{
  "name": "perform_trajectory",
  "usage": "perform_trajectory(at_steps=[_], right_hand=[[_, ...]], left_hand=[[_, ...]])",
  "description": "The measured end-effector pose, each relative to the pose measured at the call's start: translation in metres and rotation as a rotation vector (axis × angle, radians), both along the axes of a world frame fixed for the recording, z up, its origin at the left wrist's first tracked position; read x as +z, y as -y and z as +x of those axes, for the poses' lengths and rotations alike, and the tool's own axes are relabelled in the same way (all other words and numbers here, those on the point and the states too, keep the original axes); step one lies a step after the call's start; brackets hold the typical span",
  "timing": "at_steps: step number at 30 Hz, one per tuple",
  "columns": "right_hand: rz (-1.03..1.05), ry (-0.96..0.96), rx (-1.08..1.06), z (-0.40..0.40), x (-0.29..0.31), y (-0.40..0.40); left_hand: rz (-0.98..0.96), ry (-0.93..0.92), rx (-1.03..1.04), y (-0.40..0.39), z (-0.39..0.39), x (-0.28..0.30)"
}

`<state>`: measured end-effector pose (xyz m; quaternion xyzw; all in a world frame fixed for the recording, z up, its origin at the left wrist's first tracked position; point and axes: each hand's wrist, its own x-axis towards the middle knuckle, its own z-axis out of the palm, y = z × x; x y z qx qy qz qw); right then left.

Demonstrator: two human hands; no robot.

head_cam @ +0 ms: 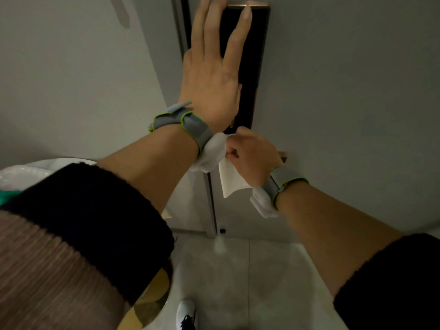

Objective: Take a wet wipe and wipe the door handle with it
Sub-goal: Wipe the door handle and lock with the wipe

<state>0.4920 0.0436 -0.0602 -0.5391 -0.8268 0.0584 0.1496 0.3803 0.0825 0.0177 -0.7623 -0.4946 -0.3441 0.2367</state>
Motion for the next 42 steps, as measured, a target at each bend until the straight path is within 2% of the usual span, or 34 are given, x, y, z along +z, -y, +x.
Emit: perform_trajectory(at_steps=[11, 21, 37, 42], right_hand=[[0.069, -0.018, -0.014, 0.012, -0.003, 0.008], [0.232, -0.005, -0.035, -0.012, -0.015, 0.005], [0.159, -0.122, -0.16, 0.061, -0.016, 0.021], [0.187, -0.148, -0.204, 0.068, -0.017, 0.024]], left_hand=[[0.038, 0.022, 0.038, 0.0, 0.001, 0.0], [0.023, 0.078, 0.047, 0.003, 0.005, 0.001], [0.02, 0.036, -0.003, 0.005, 0.001, 0.004], [-0.047, 0.028, 0.023, 0.011, 0.003, 0.006]])
